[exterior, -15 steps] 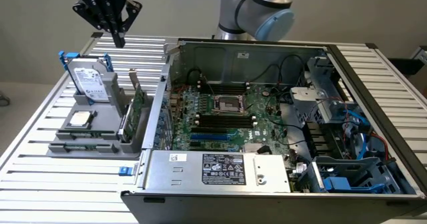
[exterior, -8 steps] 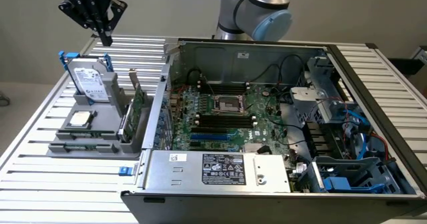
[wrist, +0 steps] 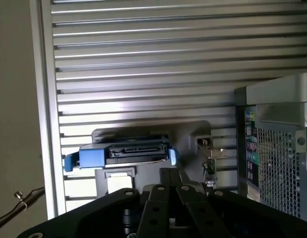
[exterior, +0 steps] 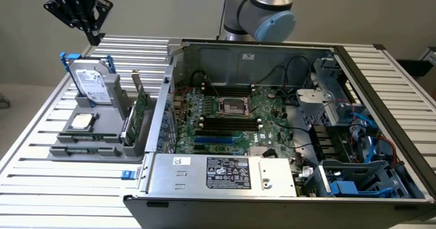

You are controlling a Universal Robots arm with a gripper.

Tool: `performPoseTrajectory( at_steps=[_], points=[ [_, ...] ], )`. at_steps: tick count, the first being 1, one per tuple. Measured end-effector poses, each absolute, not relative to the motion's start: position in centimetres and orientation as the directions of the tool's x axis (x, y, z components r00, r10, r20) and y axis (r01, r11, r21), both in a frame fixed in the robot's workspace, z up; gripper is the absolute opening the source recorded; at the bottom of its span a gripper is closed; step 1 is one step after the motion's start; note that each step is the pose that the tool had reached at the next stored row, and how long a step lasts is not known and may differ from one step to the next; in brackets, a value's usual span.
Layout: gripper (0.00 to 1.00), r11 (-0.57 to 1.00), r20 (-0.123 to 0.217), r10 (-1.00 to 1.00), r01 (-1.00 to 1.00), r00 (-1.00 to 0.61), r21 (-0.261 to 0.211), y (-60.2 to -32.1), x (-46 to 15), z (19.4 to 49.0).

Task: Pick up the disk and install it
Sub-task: 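Reach for the disk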

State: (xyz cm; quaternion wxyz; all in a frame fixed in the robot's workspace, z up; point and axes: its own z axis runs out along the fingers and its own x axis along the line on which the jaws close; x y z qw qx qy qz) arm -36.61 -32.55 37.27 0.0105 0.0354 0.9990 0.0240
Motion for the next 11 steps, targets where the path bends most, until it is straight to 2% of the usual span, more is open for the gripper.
performPoseTrajectory(
  at_steps=[11],
  points=[
    [0.11, 0.996, -0.020, 0.071, 0.070, -0.997, 0.049, -32.0, -41.6, 37.1]
  ],
)
